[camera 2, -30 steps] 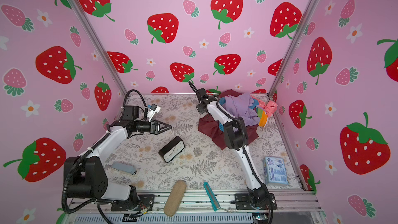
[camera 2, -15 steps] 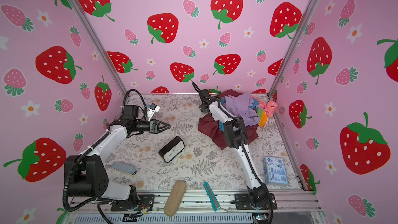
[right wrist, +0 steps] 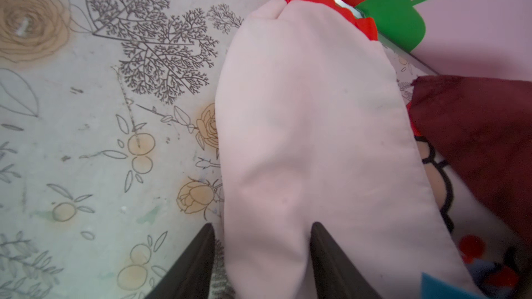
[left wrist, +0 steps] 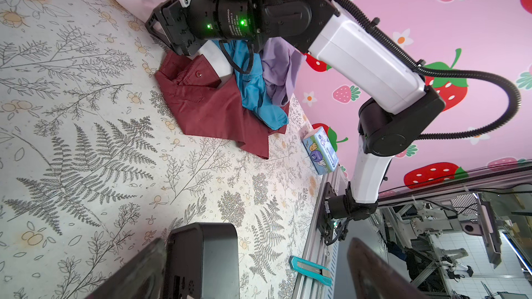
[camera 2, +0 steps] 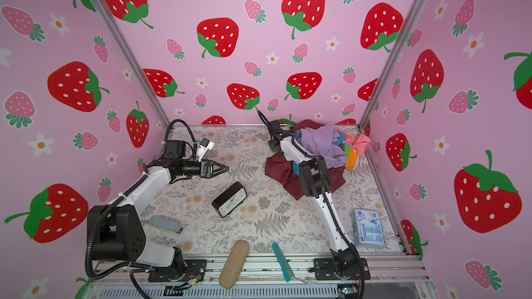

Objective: Pick out a specific cloth from the pile
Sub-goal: 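Close the right gripper on the white cartoon-print cloth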

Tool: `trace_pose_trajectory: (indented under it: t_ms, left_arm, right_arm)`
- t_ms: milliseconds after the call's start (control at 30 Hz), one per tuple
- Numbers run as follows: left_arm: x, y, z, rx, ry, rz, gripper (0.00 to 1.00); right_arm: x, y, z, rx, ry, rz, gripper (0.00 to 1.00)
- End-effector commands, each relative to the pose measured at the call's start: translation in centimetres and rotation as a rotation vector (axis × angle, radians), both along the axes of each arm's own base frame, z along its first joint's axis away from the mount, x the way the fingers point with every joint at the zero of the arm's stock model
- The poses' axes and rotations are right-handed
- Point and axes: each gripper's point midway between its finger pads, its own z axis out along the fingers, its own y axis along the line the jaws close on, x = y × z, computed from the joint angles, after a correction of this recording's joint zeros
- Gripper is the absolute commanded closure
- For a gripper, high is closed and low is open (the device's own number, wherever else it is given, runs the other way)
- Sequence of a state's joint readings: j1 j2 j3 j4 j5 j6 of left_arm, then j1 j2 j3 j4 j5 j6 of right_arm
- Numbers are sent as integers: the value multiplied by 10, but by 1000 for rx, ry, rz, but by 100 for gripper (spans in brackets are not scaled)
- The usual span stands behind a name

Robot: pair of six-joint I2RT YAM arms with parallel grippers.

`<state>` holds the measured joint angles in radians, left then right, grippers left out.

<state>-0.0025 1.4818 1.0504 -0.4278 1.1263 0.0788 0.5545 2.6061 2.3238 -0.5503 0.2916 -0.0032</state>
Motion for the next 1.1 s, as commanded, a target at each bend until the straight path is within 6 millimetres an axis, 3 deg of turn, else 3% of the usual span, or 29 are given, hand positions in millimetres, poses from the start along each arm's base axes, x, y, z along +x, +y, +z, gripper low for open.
trace_pose_trajectory:
  t_ms: [0,200,367,600,867,1067]
  left_arm:
    - [2,-1,13,-17,-32,-20,1]
    - [3,0,11,-17,-29,-19,1]
    - [3,0,12,-17,-33,-19,1]
    - [2,-1,14,-21,-37,-20,1]
    - [0,-1,20,-24,-53,-18,1]
    - [-2,-3,25,-31,-65,-20,1]
  right_arm:
    - [3,5,2,0,-13,13,54]
    - [6,2,9,-12,-37,-4,73]
    - [7,2,18,-3,-53,-9,100]
    - [5,5,52,16,-106,-12,100]
    - [-6,16,130,76,-245,5,100]
    - [-15,10,183,92,-328,-11,100]
